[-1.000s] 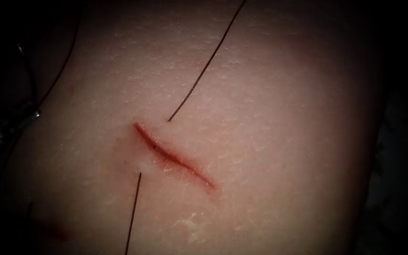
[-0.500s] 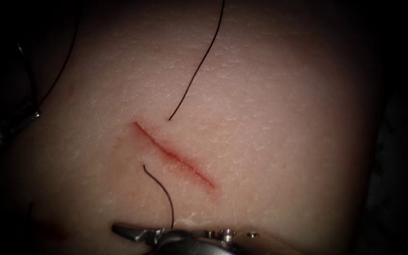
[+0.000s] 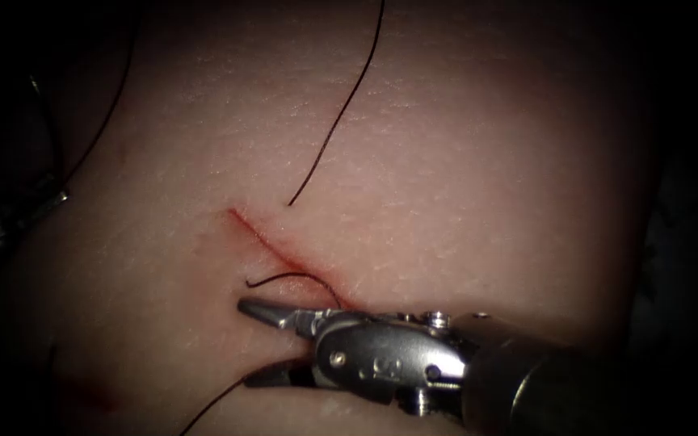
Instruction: Wound Closure
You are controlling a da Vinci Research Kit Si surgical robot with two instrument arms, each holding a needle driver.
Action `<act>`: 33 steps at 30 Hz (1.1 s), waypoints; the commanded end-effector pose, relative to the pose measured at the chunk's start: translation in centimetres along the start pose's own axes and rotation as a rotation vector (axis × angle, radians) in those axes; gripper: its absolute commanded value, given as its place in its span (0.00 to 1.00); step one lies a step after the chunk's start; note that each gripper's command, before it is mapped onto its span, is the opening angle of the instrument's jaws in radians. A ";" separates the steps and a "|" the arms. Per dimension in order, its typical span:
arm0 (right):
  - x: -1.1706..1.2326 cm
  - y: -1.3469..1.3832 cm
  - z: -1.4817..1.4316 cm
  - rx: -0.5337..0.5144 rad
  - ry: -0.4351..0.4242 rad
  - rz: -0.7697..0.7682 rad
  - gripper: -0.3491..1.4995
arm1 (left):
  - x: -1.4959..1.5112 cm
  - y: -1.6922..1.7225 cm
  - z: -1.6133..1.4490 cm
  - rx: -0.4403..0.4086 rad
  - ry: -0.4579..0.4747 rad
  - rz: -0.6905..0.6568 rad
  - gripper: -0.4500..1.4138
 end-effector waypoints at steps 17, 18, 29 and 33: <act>0.84 -0.15 -1.05 -0.017 -0.013 -0.085 0.99 | -0.08 0.07 0.01 -0.005 -0.003 -0.004 0.00; 0.80 -0.09 -1.06 -0.034 -0.024 -0.090 0.99 | -0.08 0.07 0.01 -0.005 -0.002 -0.004 0.00; -0.25 0.53 -0.45 -0.061 -0.023 -0.053 0.93 | -0.08 0.08 -0.01 -0.008 0.000 -0.003 0.00; -0.45 0.67 -0.37 -0.060 -0.022 -0.050 0.91 | -0.09 0.08 -0.05 -0.010 0.003 -0.001 0.00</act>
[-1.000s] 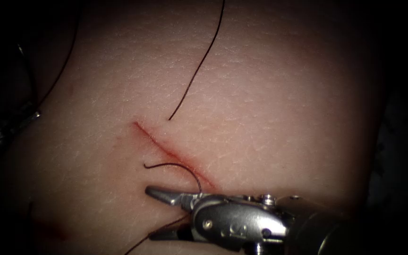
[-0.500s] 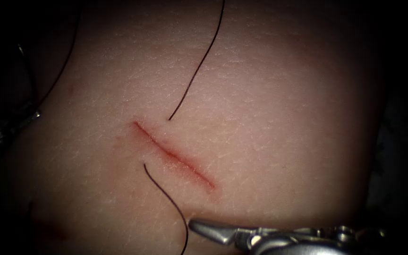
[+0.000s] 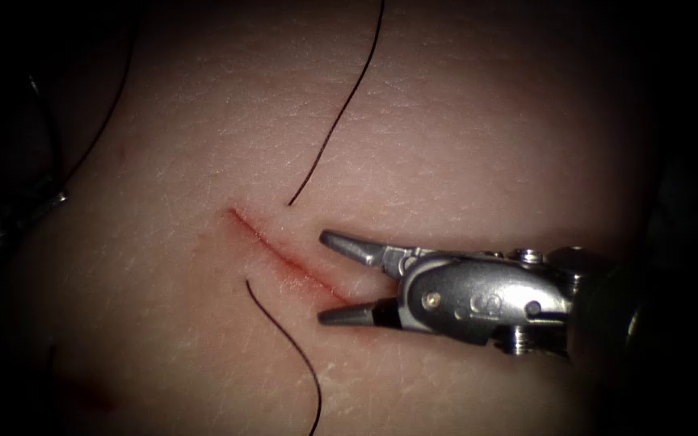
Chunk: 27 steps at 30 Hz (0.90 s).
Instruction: Wound Closure
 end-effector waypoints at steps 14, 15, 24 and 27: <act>-0.34 -0.27 0.52 0.042 0.029 0.004 0.86 | -0.09 0.10 0.00 -0.004 0.004 -0.002 0.00; -0.35 -0.29 0.54 0.043 0.028 0.001 0.86 | -0.09 0.10 0.00 -0.004 0.004 -0.002 0.00; -0.47 -0.48 0.85 0.095 0.048 0.001 0.79 | -0.08 0.11 0.01 -0.002 0.003 -0.002 0.00; -0.46 -0.52 0.93 0.104 0.048 -0.007 0.77 | -0.08 0.11 0.01 -0.002 0.003 -0.002 0.00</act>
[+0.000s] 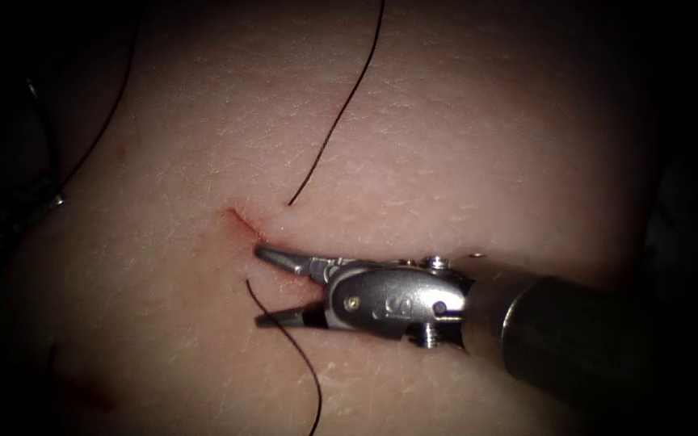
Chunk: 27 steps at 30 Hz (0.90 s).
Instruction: Wound Closure
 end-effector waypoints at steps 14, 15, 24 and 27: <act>-0.02 -0.10 0.12 0.050 -0.015 -0.008 0.00 | -0.07 0.09 0.01 -0.002 -0.001 -0.004 0.00; -0.01 -0.12 0.11 0.050 -0.016 -0.009 0.00 | -0.07 0.08 0.02 -0.002 -0.002 -0.004 0.00; 0.44 -0.66 0.07 0.129 -0.006 -0.069 0.00 | -0.07 0.08 0.03 -0.002 -0.002 -0.005 0.00; 0.58 -0.87 0.12 0.159 -0.002 -0.095 0.00 | -0.07 0.09 0.04 -0.001 -0.002 -0.005 0.00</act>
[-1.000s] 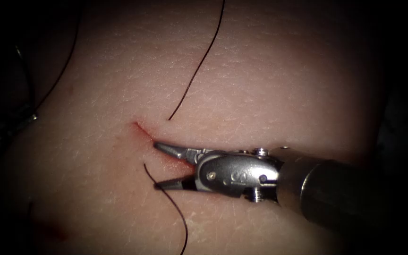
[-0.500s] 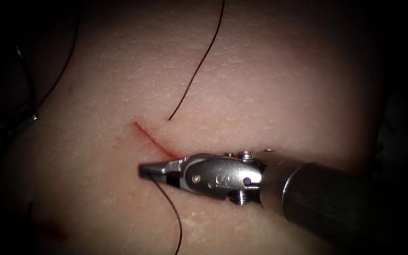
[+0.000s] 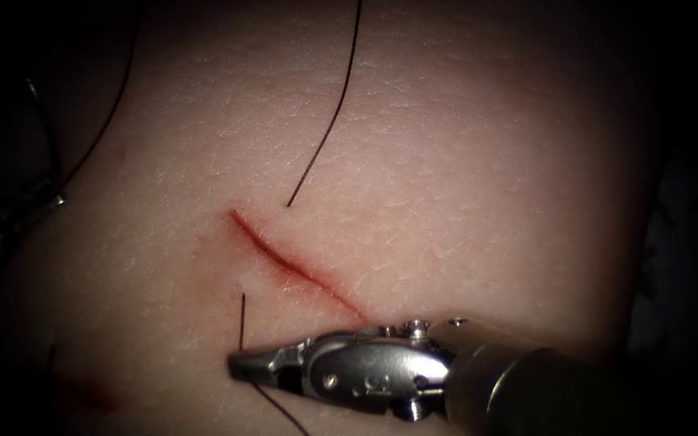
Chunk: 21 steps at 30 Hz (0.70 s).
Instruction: Wound Closure
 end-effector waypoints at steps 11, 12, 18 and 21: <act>0.41 -0.41 0.24 0.060 0.013 -0.019 0.00 | -0.07 0.09 0.02 -0.002 -0.002 -0.004 0.00; 0.43 -0.44 0.25 0.071 0.007 -0.022 0.00 | -0.07 0.09 0.02 -0.001 -0.002 -0.004 0.00; 0.57 -0.67 0.33 0.148 0.002 -0.021 0.00 | -0.07 0.09 0.02 -0.001 -0.002 -0.004 0.00; 0.60 -0.62 0.31 0.143 0.006 0.002 0.10 | -0.06 0.09 0.02 -0.001 -0.002 -0.004 0.00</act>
